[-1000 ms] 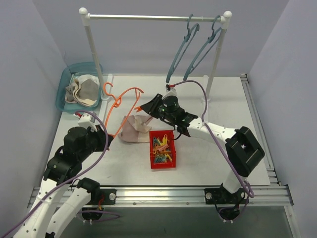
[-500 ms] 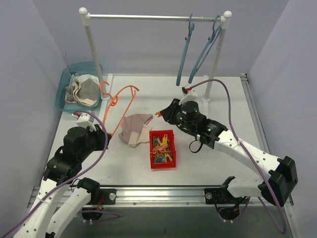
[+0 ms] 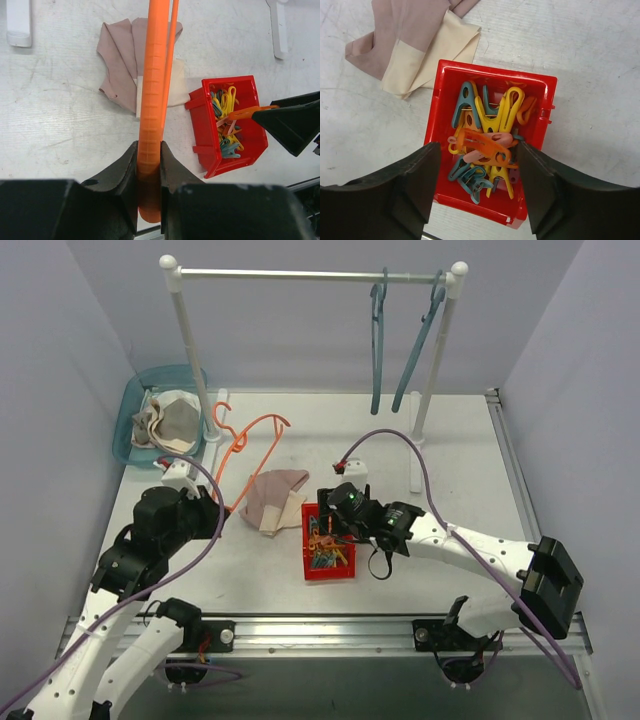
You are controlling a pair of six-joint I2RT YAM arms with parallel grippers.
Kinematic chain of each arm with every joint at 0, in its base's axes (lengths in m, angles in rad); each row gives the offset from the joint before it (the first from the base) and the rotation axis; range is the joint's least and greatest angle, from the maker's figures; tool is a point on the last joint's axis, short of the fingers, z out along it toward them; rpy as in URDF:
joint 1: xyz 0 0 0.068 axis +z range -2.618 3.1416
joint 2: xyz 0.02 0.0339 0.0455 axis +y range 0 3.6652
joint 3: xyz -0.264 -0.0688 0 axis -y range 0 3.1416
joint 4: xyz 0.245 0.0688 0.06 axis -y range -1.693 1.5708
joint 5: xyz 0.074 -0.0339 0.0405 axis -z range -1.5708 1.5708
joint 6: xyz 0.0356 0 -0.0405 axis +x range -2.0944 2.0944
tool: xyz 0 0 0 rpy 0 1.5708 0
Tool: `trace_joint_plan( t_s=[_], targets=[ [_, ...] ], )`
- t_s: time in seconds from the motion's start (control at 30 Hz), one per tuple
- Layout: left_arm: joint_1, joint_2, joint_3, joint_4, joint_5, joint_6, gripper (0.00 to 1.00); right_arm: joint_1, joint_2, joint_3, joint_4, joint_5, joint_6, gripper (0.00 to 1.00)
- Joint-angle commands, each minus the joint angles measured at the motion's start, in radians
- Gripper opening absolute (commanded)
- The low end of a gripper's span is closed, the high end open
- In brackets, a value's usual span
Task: Remove the underwear clipped to the hanger
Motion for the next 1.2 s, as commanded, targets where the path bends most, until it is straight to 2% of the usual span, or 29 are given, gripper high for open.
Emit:
trace_joint_plan(
  t_s=[0.0,0.03,0.17,0.33,0.47,0.63,0.7,0.97,1.17],
  targets=[
    [0.001,0.036,0.093,0.056,0.026,0.057,0.03,0.022,-0.013,0.046,-0.039,0.076,-0.014,0.64],
    [0.001,0.049,0.132,0.054,0.024,0.066,0.02,0.022,-0.018,0.044,-0.040,0.076,-0.016,0.71],
    [0.001,0.151,0.234,0.065,0.014,0.121,0.02,0.022,-0.092,0.027,-0.043,0.092,-0.017,0.78],
    [0.001,0.338,0.401,0.103,0.012,0.217,0.03,0.022,-0.201,-0.014,-0.046,0.093,-0.004,0.80],
    [0.001,0.495,0.627,0.135,-0.031,0.315,0.03,0.022,-0.300,-0.086,-0.052,0.070,0.022,0.80],
    [0.002,0.711,0.840,0.087,-0.092,0.399,0.03,0.025,-0.353,-0.141,-0.062,0.049,0.044,0.80],
    [0.002,0.742,0.895,0.079,-0.117,0.413,0.03,0.027,-0.380,-0.161,-0.062,0.050,0.048,0.80],
    [-0.001,0.757,0.935,0.160,-0.181,0.493,0.03,0.028,-0.395,-0.184,-0.051,0.056,0.038,0.80],
    [-0.002,0.713,0.907,0.180,-0.082,0.501,0.03,0.025,-0.370,-0.184,-0.039,0.055,0.026,0.80]
  ],
)
